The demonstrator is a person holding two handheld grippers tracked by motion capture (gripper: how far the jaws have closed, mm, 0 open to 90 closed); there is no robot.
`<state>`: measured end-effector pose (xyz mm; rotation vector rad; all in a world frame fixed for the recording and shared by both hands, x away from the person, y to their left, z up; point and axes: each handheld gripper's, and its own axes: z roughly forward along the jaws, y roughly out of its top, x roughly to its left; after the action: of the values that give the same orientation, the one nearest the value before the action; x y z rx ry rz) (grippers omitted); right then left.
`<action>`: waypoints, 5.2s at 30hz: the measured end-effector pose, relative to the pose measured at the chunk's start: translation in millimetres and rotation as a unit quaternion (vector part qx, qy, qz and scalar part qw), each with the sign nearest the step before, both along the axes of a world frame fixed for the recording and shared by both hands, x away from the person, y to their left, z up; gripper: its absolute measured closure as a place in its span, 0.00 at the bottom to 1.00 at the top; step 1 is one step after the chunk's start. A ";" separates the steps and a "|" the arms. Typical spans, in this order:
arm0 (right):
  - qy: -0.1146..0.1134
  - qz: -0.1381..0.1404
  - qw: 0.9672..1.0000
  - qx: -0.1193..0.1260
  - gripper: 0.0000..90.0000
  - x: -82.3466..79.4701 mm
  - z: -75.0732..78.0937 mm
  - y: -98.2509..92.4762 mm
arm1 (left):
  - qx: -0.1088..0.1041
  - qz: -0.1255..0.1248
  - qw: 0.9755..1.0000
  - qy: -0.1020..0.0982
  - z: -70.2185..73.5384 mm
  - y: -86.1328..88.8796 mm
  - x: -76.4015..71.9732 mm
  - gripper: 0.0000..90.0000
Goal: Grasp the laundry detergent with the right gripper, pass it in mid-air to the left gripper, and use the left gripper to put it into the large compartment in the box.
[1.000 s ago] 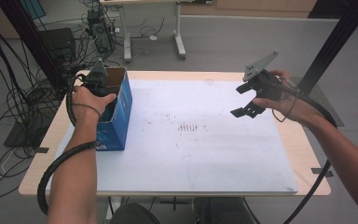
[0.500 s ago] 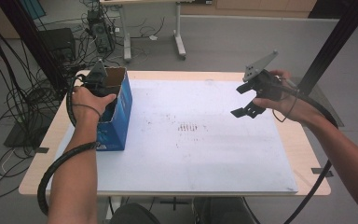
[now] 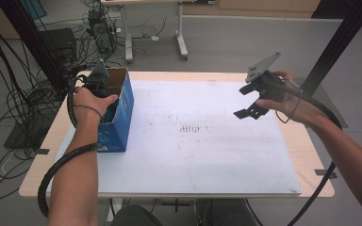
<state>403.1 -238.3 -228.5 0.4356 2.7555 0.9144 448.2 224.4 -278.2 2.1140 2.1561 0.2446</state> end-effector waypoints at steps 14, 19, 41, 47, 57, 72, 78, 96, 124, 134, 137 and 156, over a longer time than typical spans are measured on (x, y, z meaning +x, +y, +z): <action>-0.002 0.000 1.000 -0.001 0.11 -0.5 0.9 1.2 | 0.000 0.000 1.000 -0.002 -0.3 -0.4 0.2 0.41; -0.002 0.001 1.000 -0.002 0.11 -0.6 0.9 1.3 | 0.000 0.000 1.000 -0.002 -0.2 -0.5 0.0 0.41; -0.001 0.003 1.000 0.001 0.11 -1.2 0.3 1.5 | -0.002 0.000 1.000 -0.010 4.0 -0.2 -3.0 0.36; -0.002 0.003 1.000 0.001 0.11 -1.0 0.7 1.8 | -0.001 -0.002 1.000 -0.015 12.1 -0.8 -6.2 0.34; -0.004 0.004 1.000 0.006 0.11 -1.0 1.8 4.7 | 0.022 -0.019 0.999 -0.019 34.4 -6.4 -12.3 0.33; -0.001 -0.006 1.000 -0.001 0.11 1.1 4.7 1.9 | 0.026 -0.061 0.996 -0.061 100.4 -23.9 -24.6 0.26; 0.004 -0.010 1.000 -0.005 0.11 5.0 2.6 -1.4 | 0.007 -0.095 0.993 -0.071 107.6 -56.2 -18.2 0.23; 0.025 -0.038 0.999 -0.030 0.11 20.8 -7.7 -20.2 | -0.029 -0.150 0.986 -0.059 85.4 -132.1 19.4 0.16; 0.027 -0.062 0.996 -0.052 0.11 44.4 -3.8 -29.7 | -0.036 -0.185 0.982 -0.026 46.1 -158.0 -7.0 0.17; 0.027 -0.084 0.995 -0.049 0.11 52.2 0.1 -37.8 | -0.034 -0.203 0.978 -0.024 47.9 -155.6 -34.2 0.17; 0.027 -0.089 0.995 -0.047 0.11 53.6 1.2 -38.6 | -0.032 -0.207 0.978 -0.020 45.9 -155.0 -41.9 0.17; 0.027 -0.096 0.994 -0.043 0.11 58.0 0.9 -42.4 | -0.038 -0.216 0.976 -0.009 32.3 -150.0 -54.4 0.17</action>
<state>461.1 -280.7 -227.7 0.7056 2.7281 0.7458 393.7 74.3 -245.9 2.4484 1.6076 0.1346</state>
